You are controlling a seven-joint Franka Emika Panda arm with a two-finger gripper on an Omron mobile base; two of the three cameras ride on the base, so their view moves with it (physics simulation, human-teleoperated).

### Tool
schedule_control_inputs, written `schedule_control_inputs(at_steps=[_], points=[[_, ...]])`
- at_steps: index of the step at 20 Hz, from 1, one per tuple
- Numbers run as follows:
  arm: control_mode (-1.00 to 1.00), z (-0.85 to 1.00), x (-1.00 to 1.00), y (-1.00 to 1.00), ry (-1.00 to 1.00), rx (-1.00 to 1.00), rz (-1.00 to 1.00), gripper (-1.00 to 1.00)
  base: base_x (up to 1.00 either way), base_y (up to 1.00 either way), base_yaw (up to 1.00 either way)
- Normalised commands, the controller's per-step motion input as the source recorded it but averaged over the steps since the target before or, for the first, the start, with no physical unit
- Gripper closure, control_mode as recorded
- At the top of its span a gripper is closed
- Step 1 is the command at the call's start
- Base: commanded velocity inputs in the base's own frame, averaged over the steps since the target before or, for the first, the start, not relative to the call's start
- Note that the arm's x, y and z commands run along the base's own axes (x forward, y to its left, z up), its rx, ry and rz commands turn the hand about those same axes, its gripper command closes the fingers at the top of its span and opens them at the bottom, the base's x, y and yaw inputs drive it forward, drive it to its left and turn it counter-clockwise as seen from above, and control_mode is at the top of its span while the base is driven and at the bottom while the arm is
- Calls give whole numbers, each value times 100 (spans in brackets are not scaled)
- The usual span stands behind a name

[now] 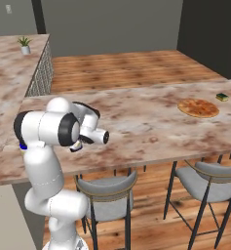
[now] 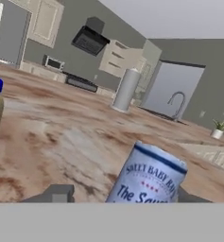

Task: Move the mayonnaise and condiment bottle from the cabinet to the dining counter.

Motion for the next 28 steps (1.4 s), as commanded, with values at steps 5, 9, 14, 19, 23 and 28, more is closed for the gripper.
schedule_control_inputs(at_steps=[5, 9, 14, 19, 23, 28], points=[[-100, -18, -10, -63, -14, 5, 3, 100, 0, 0, 0], [-100, -14, -20, -62, -12, 4, 1, 100, 0, 0, 0], [-100, -30, -3, -39, -11, 1, 1, -100, 0, 0, 0], [-100, -7, 0, -20, -9, 0, 0, -100, 0, 0, 0], [-100, 2, -3, -28, -5, 4, 0, -100, 0, 0, 0], [-100, 2, -4, -26, -2, 4, 0, -100, 0, 0, 0]])
